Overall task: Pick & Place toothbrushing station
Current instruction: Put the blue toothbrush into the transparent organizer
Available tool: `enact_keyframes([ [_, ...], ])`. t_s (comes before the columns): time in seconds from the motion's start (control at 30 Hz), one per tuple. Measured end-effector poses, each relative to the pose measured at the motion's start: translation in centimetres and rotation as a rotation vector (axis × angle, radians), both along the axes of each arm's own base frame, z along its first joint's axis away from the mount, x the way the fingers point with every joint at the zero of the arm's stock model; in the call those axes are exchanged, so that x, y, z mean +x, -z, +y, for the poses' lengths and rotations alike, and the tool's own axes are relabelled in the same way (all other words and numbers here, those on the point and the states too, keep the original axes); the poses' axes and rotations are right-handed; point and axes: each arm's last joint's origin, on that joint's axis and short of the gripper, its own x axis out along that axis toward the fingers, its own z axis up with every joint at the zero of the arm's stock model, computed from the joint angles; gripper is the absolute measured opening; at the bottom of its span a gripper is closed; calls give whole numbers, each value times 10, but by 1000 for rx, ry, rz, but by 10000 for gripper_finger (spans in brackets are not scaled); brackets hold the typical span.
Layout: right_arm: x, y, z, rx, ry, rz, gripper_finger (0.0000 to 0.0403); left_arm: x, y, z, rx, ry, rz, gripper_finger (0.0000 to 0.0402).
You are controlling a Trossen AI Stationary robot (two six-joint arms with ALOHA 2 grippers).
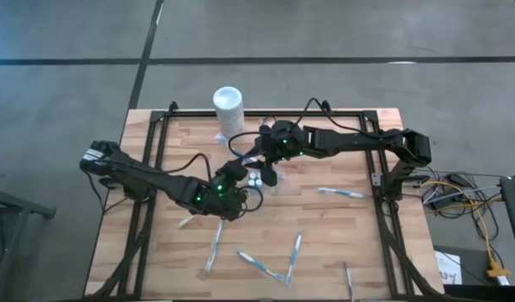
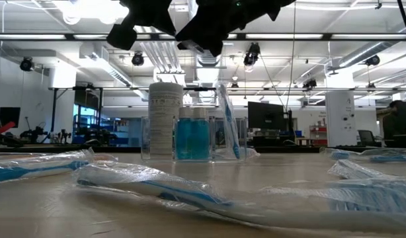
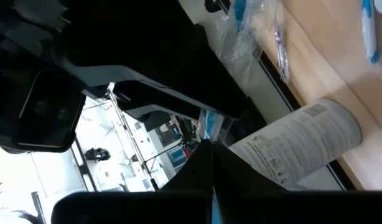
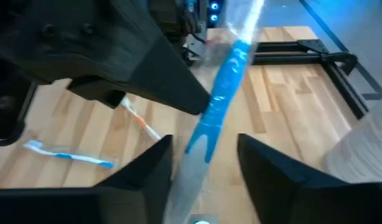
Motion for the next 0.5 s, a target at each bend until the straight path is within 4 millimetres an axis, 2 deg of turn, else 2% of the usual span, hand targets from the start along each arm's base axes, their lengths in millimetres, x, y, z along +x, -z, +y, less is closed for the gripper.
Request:
enact_keyframes([
  [0.2, 0, 2, 0, -17, -28, 10, 43, 1, -1, -1, -18, 14, -12, 0],
  [0.5, 0, 2, -1, -44, -25, 7, 23, 1, -1, -2, -26, 6, -42, 6],
])
